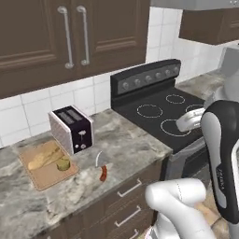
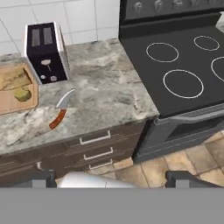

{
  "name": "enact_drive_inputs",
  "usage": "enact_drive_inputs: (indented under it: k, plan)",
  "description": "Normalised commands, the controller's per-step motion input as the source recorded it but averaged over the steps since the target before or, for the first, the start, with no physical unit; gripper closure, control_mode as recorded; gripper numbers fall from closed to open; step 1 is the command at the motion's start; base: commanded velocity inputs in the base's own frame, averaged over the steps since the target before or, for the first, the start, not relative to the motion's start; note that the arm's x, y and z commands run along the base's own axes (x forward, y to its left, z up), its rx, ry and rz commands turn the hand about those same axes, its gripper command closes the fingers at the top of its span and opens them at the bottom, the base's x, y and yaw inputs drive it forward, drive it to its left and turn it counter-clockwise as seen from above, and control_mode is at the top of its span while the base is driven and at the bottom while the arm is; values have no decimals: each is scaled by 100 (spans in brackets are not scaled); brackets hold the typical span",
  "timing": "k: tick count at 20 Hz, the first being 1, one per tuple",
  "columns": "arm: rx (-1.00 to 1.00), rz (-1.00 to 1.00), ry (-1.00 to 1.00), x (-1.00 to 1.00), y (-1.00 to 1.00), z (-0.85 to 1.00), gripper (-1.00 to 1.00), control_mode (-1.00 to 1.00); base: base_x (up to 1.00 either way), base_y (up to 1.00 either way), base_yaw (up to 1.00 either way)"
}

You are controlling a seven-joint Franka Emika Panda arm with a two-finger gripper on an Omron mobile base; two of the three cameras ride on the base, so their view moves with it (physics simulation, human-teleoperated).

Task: Retrieve the sausage and cheese from the fridge and place them on the cutting board on the counter.

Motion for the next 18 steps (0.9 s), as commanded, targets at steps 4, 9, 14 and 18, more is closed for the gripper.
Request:
enact_drive_inputs:
  k: [4,9,14,18]
  plan:
    - [0,0,0,0,0,0,-100,100,1,-90,-65]
    - [0,0,0,0,0,0,-100,100,0,-100,-60]
    - [0,0,0,0,0,0,-100,100,0,-100,-49]
    - [0,0,0,0,0,0,-100,100,1,-90,-60]
